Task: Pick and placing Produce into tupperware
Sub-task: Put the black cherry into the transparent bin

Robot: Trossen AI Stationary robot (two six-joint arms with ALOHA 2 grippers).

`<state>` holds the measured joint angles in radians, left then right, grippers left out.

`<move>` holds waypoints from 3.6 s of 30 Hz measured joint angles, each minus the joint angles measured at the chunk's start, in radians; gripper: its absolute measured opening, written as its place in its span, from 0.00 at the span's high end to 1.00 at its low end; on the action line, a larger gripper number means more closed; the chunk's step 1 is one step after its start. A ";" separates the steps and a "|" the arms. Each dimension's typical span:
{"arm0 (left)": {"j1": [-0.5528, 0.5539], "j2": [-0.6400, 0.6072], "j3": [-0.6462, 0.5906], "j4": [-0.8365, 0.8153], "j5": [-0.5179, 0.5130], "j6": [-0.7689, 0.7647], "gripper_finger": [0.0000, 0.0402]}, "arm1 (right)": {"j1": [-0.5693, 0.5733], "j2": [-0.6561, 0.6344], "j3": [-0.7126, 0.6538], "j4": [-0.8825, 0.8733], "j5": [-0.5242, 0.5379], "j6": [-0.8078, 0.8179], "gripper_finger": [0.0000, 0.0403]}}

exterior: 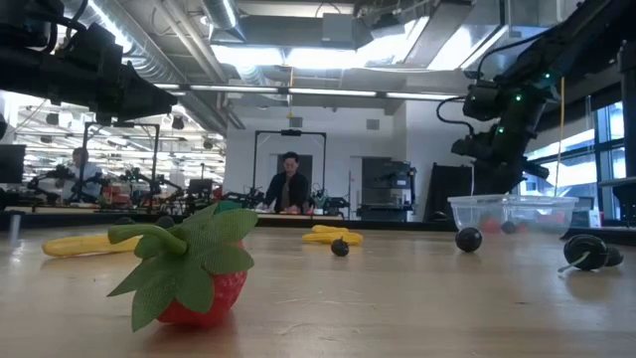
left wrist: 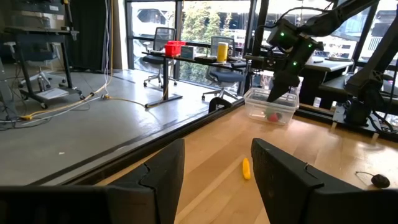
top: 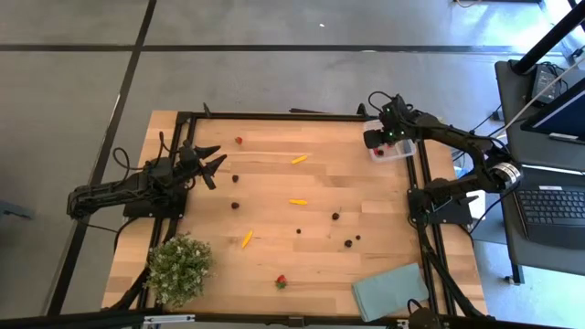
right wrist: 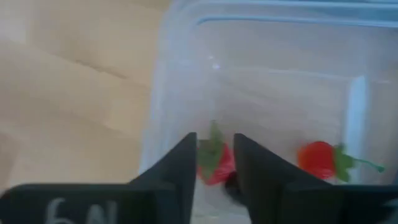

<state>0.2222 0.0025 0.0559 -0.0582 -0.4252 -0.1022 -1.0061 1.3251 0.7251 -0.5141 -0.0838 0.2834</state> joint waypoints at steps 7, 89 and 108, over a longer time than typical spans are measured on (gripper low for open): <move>0.000 0.000 0.000 0.000 0.000 0.000 0.55 | 0.034 -0.001 0.093 -0.002 -0.337 -0.252 0.47; 0.000 0.000 0.000 0.000 0.000 0.000 0.55 | 1.017 0.410 0.216 -0.082 -0.041 -0.966 0.76; 0.000 0.000 0.000 0.000 0.000 0.000 0.55 | 0.934 0.389 0.278 -0.113 -0.044 -0.695 0.99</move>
<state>0.2222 0.0025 0.0559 -0.0586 -0.4252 -0.1024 -0.0719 1.7139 1.0028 -0.6273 -0.1274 -0.4118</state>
